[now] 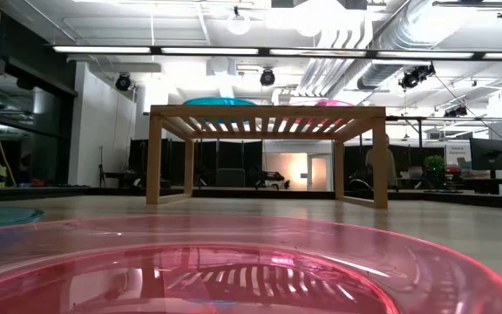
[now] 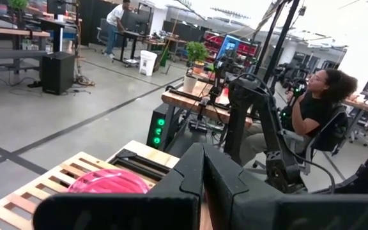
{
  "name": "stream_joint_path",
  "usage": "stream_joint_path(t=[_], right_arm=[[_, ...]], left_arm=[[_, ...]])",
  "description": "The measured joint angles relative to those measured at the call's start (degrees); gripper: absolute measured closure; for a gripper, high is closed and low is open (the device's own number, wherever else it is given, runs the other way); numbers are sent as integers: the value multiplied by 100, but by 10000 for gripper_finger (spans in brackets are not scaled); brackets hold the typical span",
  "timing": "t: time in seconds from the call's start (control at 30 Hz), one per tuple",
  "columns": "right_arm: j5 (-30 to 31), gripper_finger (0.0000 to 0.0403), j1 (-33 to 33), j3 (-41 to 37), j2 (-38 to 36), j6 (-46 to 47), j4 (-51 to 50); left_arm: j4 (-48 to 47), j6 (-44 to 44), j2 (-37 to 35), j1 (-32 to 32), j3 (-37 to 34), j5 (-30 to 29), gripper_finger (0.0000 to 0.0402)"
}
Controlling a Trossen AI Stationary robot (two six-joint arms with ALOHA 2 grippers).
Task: Place and stack plates onto a shelf
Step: Stack the right pink plate on the pink plate
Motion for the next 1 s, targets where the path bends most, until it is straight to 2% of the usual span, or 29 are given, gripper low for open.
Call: stream_joint_path(t=[0.23, 0.27, 0.4, 0.67, 0.83, 1.0], right_arm=[[-6, 383, 4, 0, 0, 54, -276], [-4, 392, 4, 0, -3, 54, -285], [36, 396, 0, -18, -197, 6, -277], [1479, 403, -96, -33, -1291, 53, -220], [2186, 403, -446, -33, -1809, -207, -80], [2441, 403, -1021, -28, -2062, -844, 359]], left_arm=[[-102, 2, 0, 0, 0, 2, 401], [-97, 4, 0, 0, 0, 0, 401], [-71, 21, 0, 4, 0, 0, 402], [-30, 112, -96, 162, 7, -1, 401], [68, 157, -147, 257, 7, 0, 402], [83, 157, -158, 304, 7, 0, 401]])
